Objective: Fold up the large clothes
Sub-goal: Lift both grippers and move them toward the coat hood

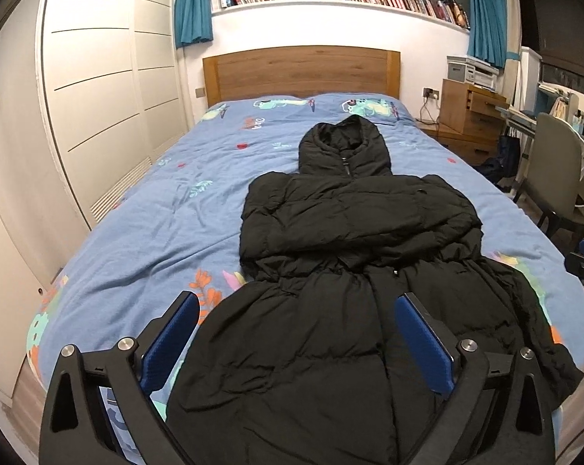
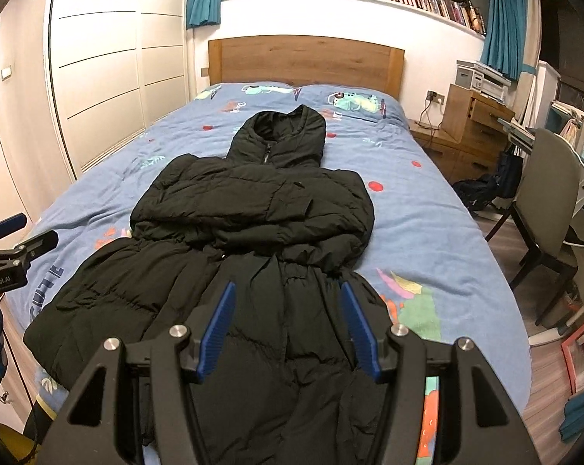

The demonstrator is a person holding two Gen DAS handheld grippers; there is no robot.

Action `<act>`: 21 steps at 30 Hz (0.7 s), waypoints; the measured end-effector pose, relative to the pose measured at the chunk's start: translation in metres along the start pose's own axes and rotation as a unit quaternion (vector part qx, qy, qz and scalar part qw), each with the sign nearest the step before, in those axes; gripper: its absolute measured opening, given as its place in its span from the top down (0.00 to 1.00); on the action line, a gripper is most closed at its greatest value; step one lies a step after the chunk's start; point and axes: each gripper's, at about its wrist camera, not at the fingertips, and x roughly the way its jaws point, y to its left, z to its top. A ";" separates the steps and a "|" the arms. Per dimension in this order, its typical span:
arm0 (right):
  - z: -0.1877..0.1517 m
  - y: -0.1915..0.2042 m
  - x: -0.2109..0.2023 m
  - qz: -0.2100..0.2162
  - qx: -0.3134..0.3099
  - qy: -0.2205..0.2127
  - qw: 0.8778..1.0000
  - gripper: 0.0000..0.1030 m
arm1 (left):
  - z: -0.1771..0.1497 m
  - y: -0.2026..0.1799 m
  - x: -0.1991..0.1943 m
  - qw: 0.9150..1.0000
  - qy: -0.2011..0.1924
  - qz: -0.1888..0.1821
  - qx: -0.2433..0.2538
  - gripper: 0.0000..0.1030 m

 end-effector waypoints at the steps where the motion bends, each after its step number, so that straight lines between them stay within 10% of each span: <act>1: -0.001 -0.001 0.001 0.002 0.004 0.001 1.000 0.46 | 0.000 -0.001 -0.001 1.000 0.000 -0.003 0.000 0.02; 21: -0.016 -0.012 0.053 -0.007 0.022 0.053 0.998 0.46 | -0.004 -0.001 0.034 0.999 0.033 -0.028 -0.005 0.01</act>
